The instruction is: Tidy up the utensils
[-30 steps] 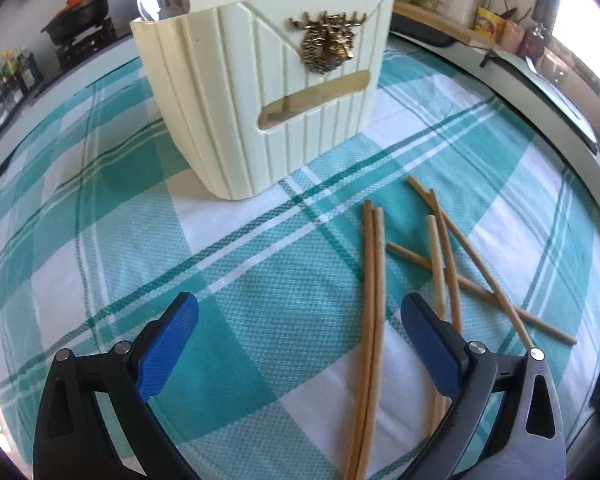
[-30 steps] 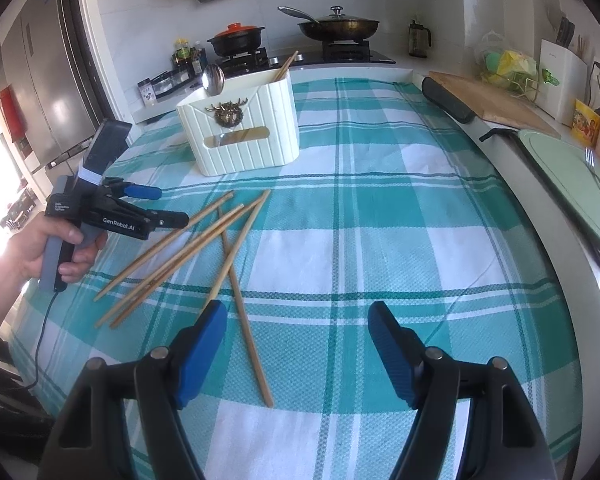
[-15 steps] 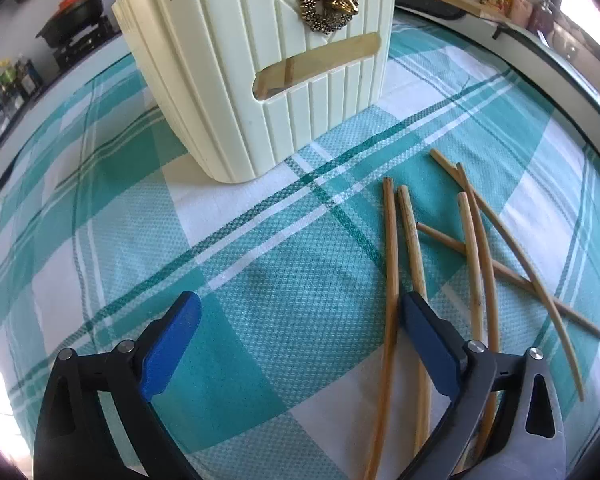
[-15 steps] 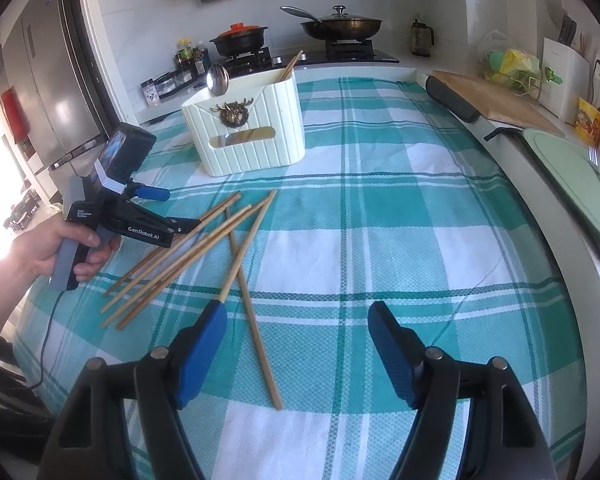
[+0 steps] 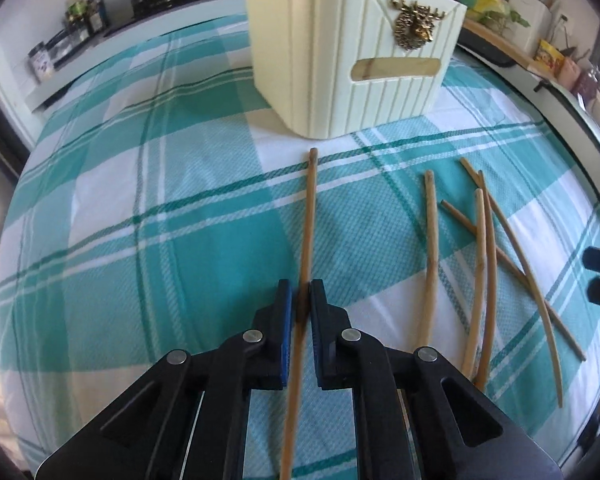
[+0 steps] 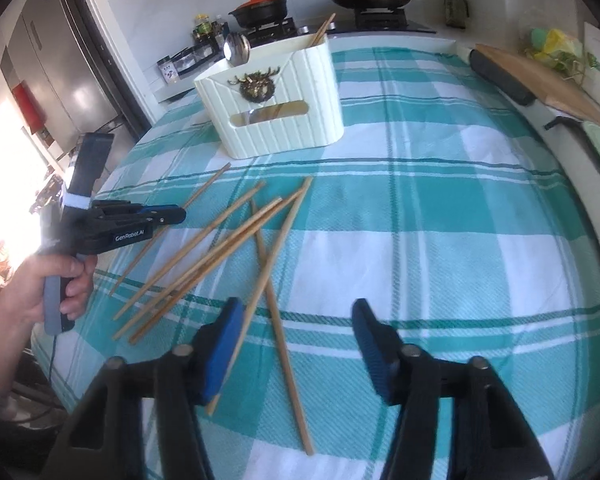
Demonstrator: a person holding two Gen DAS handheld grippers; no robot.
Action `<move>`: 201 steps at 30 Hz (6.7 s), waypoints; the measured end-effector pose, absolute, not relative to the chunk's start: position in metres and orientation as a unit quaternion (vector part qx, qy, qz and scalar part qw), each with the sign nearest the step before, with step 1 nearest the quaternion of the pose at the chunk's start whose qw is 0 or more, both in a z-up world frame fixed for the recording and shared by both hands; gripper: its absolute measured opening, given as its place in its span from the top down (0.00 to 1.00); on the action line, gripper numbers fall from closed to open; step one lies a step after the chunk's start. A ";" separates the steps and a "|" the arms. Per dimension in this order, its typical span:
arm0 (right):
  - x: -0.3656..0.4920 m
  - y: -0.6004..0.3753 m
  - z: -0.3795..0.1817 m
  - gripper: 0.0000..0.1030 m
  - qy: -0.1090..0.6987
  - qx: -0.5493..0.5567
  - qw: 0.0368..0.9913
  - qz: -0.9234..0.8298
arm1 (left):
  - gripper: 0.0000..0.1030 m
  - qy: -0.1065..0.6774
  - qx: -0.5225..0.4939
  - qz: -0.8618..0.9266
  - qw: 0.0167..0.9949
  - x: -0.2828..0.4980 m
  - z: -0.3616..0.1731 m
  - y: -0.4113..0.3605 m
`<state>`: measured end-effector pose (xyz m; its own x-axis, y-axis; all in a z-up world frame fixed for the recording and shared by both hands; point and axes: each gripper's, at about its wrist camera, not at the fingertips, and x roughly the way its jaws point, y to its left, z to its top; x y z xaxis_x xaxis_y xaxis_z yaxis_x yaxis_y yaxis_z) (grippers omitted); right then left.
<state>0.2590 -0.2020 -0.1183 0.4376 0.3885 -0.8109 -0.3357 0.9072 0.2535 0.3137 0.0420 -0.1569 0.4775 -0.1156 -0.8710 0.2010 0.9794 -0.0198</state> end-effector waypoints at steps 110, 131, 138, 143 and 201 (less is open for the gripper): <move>0.295 -0.222 0.047 0.93 0.239 0.003 0.939 0.249 | 0.98 0.306 -0.074 -0.138 0.939 0.296 0.036 0.075; 0.427 -0.146 0.143 0.93 0.134 0.003 0.955 0.265 | 0.98 0.206 -0.066 -0.116 0.969 0.419 0.124 0.042; 0.483 -0.128 0.075 0.93 0.245 0.013 0.930 0.274 | 0.98 0.305 -0.092 -0.115 0.941 0.470 0.056 0.035; 0.512 -0.129 0.028 0.93 0.318 0.043 0.909 0.267 | 0.97 0.349 -0.084 -0.105 0.927 0.487 0.017 0.024; 0.136 -0.233 -0.074 0.40 0.316 0.011 0.937 0.147 | 0.07 0.355 -0.020 -0.088 0.931 0.121 -0.080 -0.034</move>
<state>0.1363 -0.2330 -0.0744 0.7564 0.2833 -0.5896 -0.2691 0.9563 0.1142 0.1213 -0.0341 -0.0798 0.7332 -0.1770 -0.6566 0.1491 0.9839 -0.0987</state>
